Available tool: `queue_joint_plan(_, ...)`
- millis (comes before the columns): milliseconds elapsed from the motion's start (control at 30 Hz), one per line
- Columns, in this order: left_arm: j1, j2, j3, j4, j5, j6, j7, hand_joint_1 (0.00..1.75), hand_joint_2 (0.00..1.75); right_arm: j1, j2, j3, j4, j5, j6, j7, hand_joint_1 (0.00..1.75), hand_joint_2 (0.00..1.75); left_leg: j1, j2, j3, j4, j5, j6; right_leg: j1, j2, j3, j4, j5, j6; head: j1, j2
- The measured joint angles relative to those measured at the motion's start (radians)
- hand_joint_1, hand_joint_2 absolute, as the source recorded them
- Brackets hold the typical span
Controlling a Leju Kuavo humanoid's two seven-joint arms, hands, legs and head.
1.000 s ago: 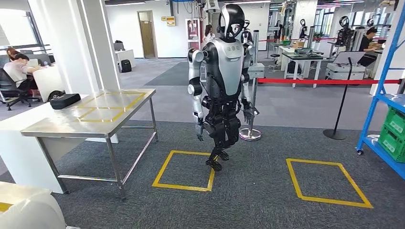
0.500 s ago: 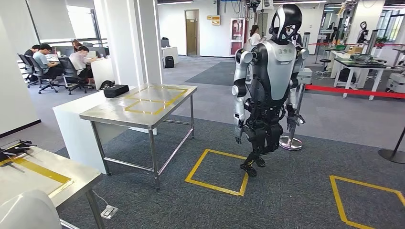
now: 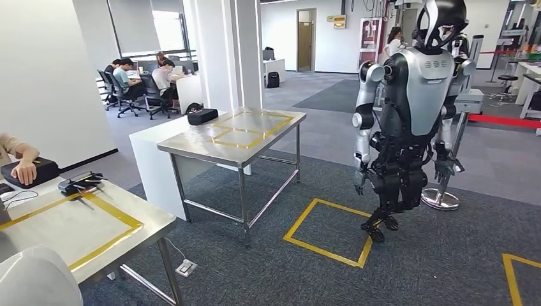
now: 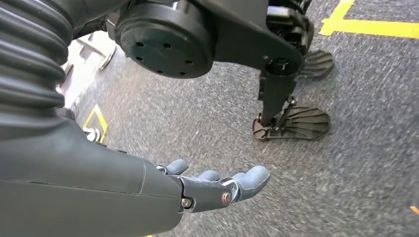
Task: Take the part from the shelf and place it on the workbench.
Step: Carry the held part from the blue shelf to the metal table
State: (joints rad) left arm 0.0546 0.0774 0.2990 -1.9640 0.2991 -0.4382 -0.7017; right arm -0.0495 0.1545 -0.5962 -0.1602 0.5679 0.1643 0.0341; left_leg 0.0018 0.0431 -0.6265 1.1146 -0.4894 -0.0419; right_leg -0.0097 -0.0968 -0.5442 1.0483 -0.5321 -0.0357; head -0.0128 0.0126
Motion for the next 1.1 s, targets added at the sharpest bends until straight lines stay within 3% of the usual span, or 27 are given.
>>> queue_joint_plan(67, -0.004, 0.000, 0.000, -0.002, 0.000, -0.001, 0.000, 1.75, 1.75, -0.002, 0.001, 0.000, 0.000, 0.000, 0.000, 0.000, 0.00, 1.75, -0.010, 0.027, 0.037, -0.072, 0.018, 0.015, 0.004, -0.021, 0.007, 0.000, -0.006, 0.009, 0.001, 0.000)
queue_joint_plan(133, -0.004, 0.000, 0.000, -0.003, 0.001, -0.001, 0.000, 1.75, 1.75, -0.003, 0.001, 0.000, 0.000, 0.001, 0.000, 0.001, 0.00, 1.75, -0.013, 0.008, 0.035, -0.079, 0.018, 0.027, 0.007, -0.044, 0.013, -0.005, -0.008, 0.019, 0.002, 0.000)
queue_joint_plan(167, -0.003, 0.000, 0.000, -0.004, 0.001, -0.001, 0.000, 1.75, 1.75, -0.005, 0.001, 0.000, 0.000, 0.002, 0.000, 0.002, 0.00, 1.75, -0.010, -0.005, 0.037, -0.084, 0.022, 0.032, 0.005, -0.044, 0.016, -0.004, -0.011, 0.025, 0.003, 0.000)
queue_joint_plan(233, -0.005, 0.000, 0.000, -0.007, 0.001, -0.002, 0.000, 1.75, 1.75, -0.007, 0.001, 0.000, 0.000, 0.003, 0.001, 0.000, 0.00, 1.75, -0.001, -0.029, 0.041, -0.095, 0.028, 0.043, 0.003, 0.003, 0.002, 0.037, -0.040, 0.034, 0.005, 0.000)
queue_joint_plan(300, -0.008, -0.002, -0.001, -0.008, 0.000, -0.002, 0.000, 1.75, 1.75, -0.005, 0.001, 0.000, 0.000, 0.004, 0.001, -0.001, 0.00, 1.75, 0.004, -0.053, 0.041, -0.098, 0.031, 0.050, -0.001, 0.068, -0.058, 0.157, -0.097, 0.040, 0.008, 0.000)
queue_joint_plan(367, -0.008, -0.003, -0.002, -0.005, -0.003, -0.002, 0.001, 1.75, 1.75, -0.001, 0.001, 0.000, 0.000, 0.005, 0.001, -0.001, 0.00, 1.75, 0.004, -0.081, 0.039, -0.096, 0.032, 0.051, -0.002, 0.088, -0.117, 0.263, -0.125, 0.043, 0.010, 0.000)
queue_joint_plan(400, -0.007, -0.003, -0.003, -0.003, -0.004, -0.002, 0.001, 1.75, 1.75, 0.000, 0.001, 0.000, 0.000, 0.006, 0.001, -0.001, 0.00, 1.75, 0.005, -0.096, 0.039, -0.094, 0.032, 0.051, -0.002, 0.091, -0.126, 0.269, -0.112, 0.044, 0.011, 0.000)
queue_joint_plan(467, -0.006, -0.003, -0.003, 0.000, -0.005, -0.002, 0.001, 1.75, 1.75, 0.000, 0.001, 0.000, 0.000, 0.006, 0.001, -0.003, 0.00, 1.75, 0.007, -0.126, 0.039, -0.088, 0.030, 0.046, -0.005, 0.109, -0.087, 0.165, -0.037, 0.043, 0.011, 0.000)
queue_joint_plan(533, -0.006, -0.003, -0.004, 0.002, -0.003, -0.002, 0.001, 1.75, 1.75, 0.000, 0.001, 0.000, 0.000, 0.006, 0.002, -0.007, 0.00, 1.75, 0.007, -0.152, 0.034, -0.079, 0.027, 0.035, -0.011, 0.160, -0.038, 0.044, 0.011, 0.042, 0.012, 0.000)
queue_joint_plan(600, -0.005, -0.002, -0.004, 0.003, 0.000, -0.002, 0.001, 1.75, 1.75, 0.000, 0.001, 0.000, 0.000, 0.007, 0.004, -0.010, 0.00, 1.75, 0.008, -0.175, 0.026, -0.077, 0.030, 0.020, -0.011, 0.181, -0.024, 0.007, 0.013, 0.037, 0.011, 0.000)
queue_joint_plan(667, -0.002, 0.001, -0.005, 0.004, 0.003, -0.001, 0.001, 1.75, 1.75, -0.001, 0.002, 0.000, 0.000, 0.008, 0.007, -0.011, 0.00, 1.75, 0.011, -0.191, 0.018, -0.083, 0.036, 0.006, -0.010, 0.155, -0.019, 0.001, 0.019, 0.024, 0.010, 0.000)
queue_joint_plan(733, -0.001, 0.005, -0.006, 0.006, 0.001, 0.000, 0.001, 1.75, 1.75, -0.002, 0.004, 0.000, -0.001, 0.009, 0.008, -0.012, 0.00, 1.75, 0.009, -0.147, -0.003, -0.051, 0.015, -0.004, -0.012, 0.127, -0.013, -0.007, 0.024, 0.008, 0.008, 0.000)
queue_joint_plan(800, -0.003, 0.006, -0.009, 0.010, -0.004, 0.001, 0.000, 1.75, 1.75, 0.001, 0.004, 0.000, -0.001, 0.010, 0.008, -0.012, 0.00, 1.75, 0.007, -0.078, -0.052, 0.055, -0.044, -0.010, -0.010, 0.097, -0.011, -0.011, 0.024, -0.001, 0.004, 0.000)
queue_joint_plan(867, -0.003, 0.007, -0.013, 0.018, -0.009, 0.003, 0.000, 1.75, 1.75, 0.005, 0.004, 0.000, -0.001, 0.012, 0.008, -0.011, 0.00, 1.75, 0.009, -0.054, -0.104, 0.167, -0.089, -0.014, -0.006, 0.066, -0.011, -0.010, 0.022, -0.004, 0.004, 0.000)
queue_joint_plan(900, -0.003, 0.008, -0.015, 0.022, -0.010, 0.005, 0.001, 1.75, 1.75, 0.005, 0.004, 0.000, -0.001, 0.013, 0.009, -0.011, 0.00, 1.75, 0.009, -0.050, -0.110, 0.183, -0.086, -0.015, -0.006, 0.051, -0.010, -0.010, 0.020, -0.005, 0.004, 0.000)
queue_joint_plan(967, -0.003, 0.013, -0.017, 0.029, -0.010, 0.009, 0.001, 1.75, 1.75, 0.003, 0.004, 0.000, -0.001, 0.015, 0.009, -0.011, 0.00, 1.75, 0.008, -0.037, -0.064, 0.104, -0.033, -0.011, -0.005, 0.023, -0.005, -0.010, 0.016, -0.002, 0.004, 0.000)
queue_joint_plan(1033, -0.003, 0.016, -0.018, 0.032, -0.010, 0.012, 0.001, 1.75, 1.75, 0.002, 0.005, 0.000, -0.001, 0.015, 0.009, -0.011, 0.00, 1.75, 0.001, 0.008, 0.009, -0.025, 0.014, 0.002, -0.001, 0.000, 0.003, -0.010, 0.009, 0.005, 0.003, 0.000)
queue_joint_plan(1100, 0.002, 0.017, -0.018, 0.032, -0.012, 0.017, 0.001, 1.75, 1.75, 0.001, 0.006, 0.000, -0.001, 0.016, 0.009, -0.012, 0.00, 1.75, -0.009, 0.032, 0.037, -0.080, 0.022, 0.017, 0.004, -0.019, 0.009, -0.010, 0.004, 0.015, 0.004, 0.000)
